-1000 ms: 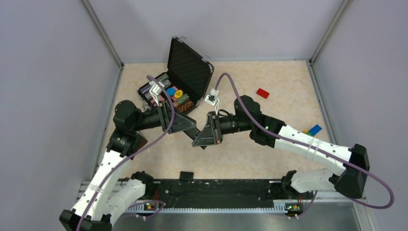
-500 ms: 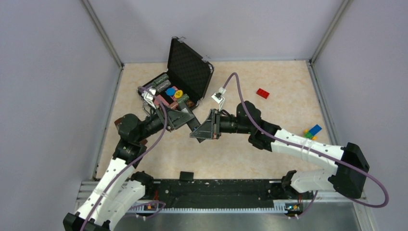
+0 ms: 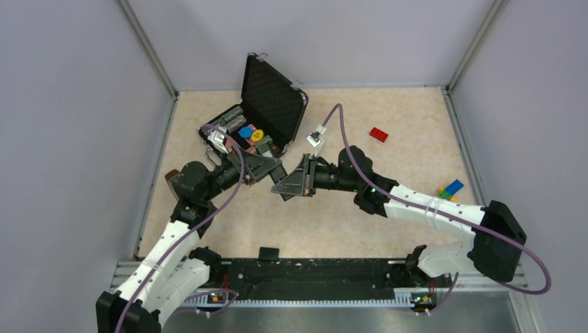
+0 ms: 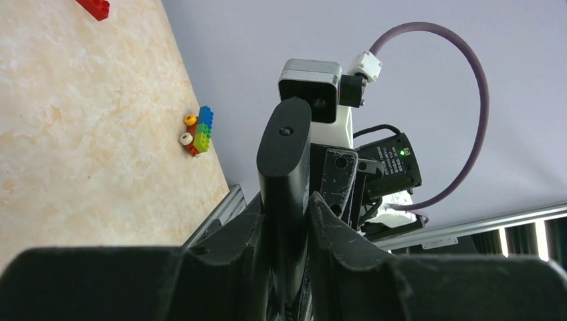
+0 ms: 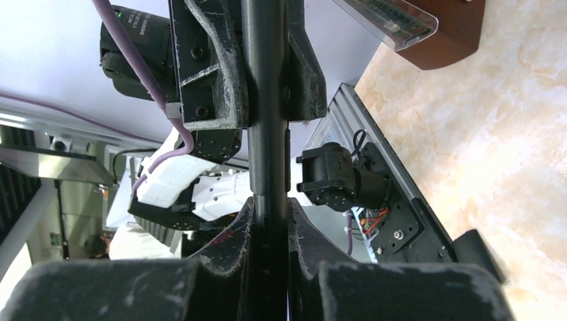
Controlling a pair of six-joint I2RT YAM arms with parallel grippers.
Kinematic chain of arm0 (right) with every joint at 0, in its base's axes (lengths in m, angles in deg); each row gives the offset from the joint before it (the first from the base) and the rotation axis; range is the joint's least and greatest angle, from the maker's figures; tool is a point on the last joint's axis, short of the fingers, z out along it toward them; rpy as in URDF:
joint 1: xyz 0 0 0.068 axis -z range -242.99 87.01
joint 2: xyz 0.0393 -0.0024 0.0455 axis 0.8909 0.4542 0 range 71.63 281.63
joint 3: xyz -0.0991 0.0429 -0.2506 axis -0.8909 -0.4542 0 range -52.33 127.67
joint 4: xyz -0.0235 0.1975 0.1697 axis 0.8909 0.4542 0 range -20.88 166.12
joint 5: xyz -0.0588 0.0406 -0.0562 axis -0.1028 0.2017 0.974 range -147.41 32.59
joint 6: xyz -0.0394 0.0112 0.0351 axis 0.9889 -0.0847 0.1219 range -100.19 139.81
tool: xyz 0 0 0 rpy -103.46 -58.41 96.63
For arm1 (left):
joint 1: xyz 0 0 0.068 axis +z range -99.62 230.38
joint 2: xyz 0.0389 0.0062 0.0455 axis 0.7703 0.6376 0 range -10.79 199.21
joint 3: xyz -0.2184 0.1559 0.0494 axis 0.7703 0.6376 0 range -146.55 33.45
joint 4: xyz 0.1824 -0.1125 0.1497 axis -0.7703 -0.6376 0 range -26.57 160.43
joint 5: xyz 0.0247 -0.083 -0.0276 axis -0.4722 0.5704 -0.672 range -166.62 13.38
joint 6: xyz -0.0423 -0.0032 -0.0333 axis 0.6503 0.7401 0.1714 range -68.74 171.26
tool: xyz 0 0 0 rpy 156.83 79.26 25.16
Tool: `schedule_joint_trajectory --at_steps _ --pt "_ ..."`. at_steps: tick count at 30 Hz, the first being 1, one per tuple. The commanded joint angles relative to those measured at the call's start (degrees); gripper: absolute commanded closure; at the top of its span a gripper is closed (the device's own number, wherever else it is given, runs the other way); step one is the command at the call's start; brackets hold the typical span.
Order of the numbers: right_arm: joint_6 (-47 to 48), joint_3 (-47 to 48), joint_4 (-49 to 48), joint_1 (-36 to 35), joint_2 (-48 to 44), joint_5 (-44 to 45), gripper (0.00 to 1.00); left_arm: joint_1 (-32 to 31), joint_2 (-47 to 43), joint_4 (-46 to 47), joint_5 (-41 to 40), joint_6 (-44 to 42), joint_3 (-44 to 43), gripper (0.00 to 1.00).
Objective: Load the batteries into the remote control
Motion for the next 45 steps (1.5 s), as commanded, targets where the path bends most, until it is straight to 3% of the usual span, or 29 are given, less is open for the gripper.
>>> schedule_joint_trajectory --at_steps 1,3,5,7,11,16,21,23,25,27,29,34,39,45 --pt "-1.56 0.34 -1.30 0.99 -0.37 -0.42 0.78 -0.20 1.48 2.28 0.35 -2.27 -0.22 1.00" --pt "0.51 1.19 1.36 1.55 -1.20 -0.54 0.54 -0.14 2.20 -0.68 -0.63 -4.31 -0.60 1.00" --pt "4.57 3.14 7.84 2.78 -1.76 -0.33 0.39 0.07 2.79 -5.31 -1.49 -7.24 -1.44 1.00" --pt "8.04 4.21 13.60 3.81 -2.90 0.94 0.29 0.55 3.31 -7.17 -1.73 -9.35 -1.24 1.00" --pt "11.12 3.44 19.31 6.94 -6.19 2.52 0.23 3.48 4.45 -7.44 -0.27 -10.24 0.05 1.00" --pt "11.24 2.77 26.71 10.33 -8.29 8.82 0.25 7.91 4.55 -12.90 -0.02 -14.23 -0.86 1.00" --pt "12.13 10.18 41.85 10.69 1.31 23.59 0.54 10.52 1.16 -23.39 -6.29 -17.15 -2.00 1.00" --pt "11.81 13.10 43.92 10.15 6.28 28.53 0.60 10.73 -0.61 -27.90 -9.55 -18.06 -2.33 1.00" --pt "11.17 16.97 46.19 8.56 11.20 35.51 0.56 10.82 -2.39 -31.48 -12.59 -18.83 -2.43 1.00" --pt "10.62 21.28 48.82 6.82 16.52 41.74 0.41 10.90 -3.72 -34.46 -15.32 -19.30 -2.46 1.00" --pt "9.09 25.35 51.98 5.25 21.81 47.52 0.38 11.00 -4.87 -37.10 -17.75 -19.71 -2.66 1.00" --pt "3.18 32.24 59.12 4.12 31.47 55.53 0.41 11.33 -7.11 -40.17 -21.03 -21.20 -3.08 1.00" --pt "3.27 36.52 60.28 2.57 38.12 60.32 0.47 11.46 -6.66 -41.69 -21.51 -22.82 -4.14 1.00" --pt "1.86 41.49 62.23 1.39 43.69 60.80 0.48 11.62 -5.84 -41.03 -18.92 -22.60 -4.17 1.00"
